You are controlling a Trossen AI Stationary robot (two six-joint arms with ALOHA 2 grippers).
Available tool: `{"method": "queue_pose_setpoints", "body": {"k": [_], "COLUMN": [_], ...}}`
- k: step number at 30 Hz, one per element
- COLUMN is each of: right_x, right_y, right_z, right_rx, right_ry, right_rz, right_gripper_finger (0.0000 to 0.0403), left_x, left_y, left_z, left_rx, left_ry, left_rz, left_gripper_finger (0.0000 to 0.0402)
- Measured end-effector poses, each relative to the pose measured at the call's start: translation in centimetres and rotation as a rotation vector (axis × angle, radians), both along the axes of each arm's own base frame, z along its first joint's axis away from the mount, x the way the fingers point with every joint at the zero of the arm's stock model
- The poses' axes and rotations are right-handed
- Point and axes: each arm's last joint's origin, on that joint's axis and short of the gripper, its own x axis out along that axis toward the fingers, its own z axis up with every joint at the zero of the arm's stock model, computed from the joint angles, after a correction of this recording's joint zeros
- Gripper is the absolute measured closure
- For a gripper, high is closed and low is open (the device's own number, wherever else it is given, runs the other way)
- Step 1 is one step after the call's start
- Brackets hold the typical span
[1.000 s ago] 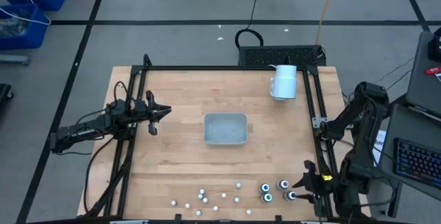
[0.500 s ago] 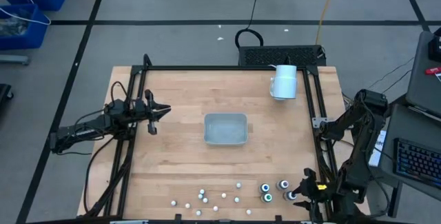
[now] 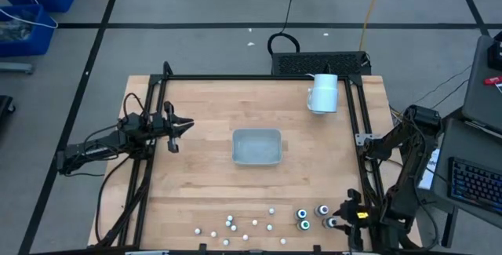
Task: Pick & Place food coloring
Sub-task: Put the large black food coloring bottle into the white bin
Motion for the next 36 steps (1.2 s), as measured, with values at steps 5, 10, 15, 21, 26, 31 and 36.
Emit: {"method": "queue_pose_setpoints", "body": {"k": [5,10,15,21,26,31,36], "right_x": [0.1,0.1,0.1,0.1,0.1,0.1,0.1], "right_y": [-0.4,-0.9,-0.9,-0.9,-1.0,-1.0,-1.0], "right_z": [-1.9,-3.1,-3.2,-2.9,-2.7,-2.7,-2.6], "right_rx": [0.054,0.071,0.068,0.080,0.075,0.065,0.043], "right_ry": [0.042,0.041,0.034,0.029,0.016,0.003,-0.011], "right_rz": [-0.005,-0.008,0.002,0.014,0.027,0.027,0.047], "right_gripper_finger": [0.0226,0.0227,0.0229,0.0231,0.0231,0.0232,0.0236], "left_x": [0.0,0.0,0.0,0.0,0.0,0.0,0.0], "left_y": [0.0,0.0,0.0,0.0,0.0,0.0,0.0], "left_z": [0.0,-0.1,-0.1,-0.1,0.0,0.0,0.0], "left_rx": [-0.001,-0.003,-0.004,-0.004,-0.004,-0.004,-0.004], "left_ry": [0.000,0.006,0.005,0.005,0.004,0.004,0.004], "left_rz": [0.000,-0.001,0.000,0.000,-0.001,0.000,0.000], "left_gripper_finger": [0.0344,0.0344,0.0344,0.0344,0.0344,0.0344,0.0344]}}
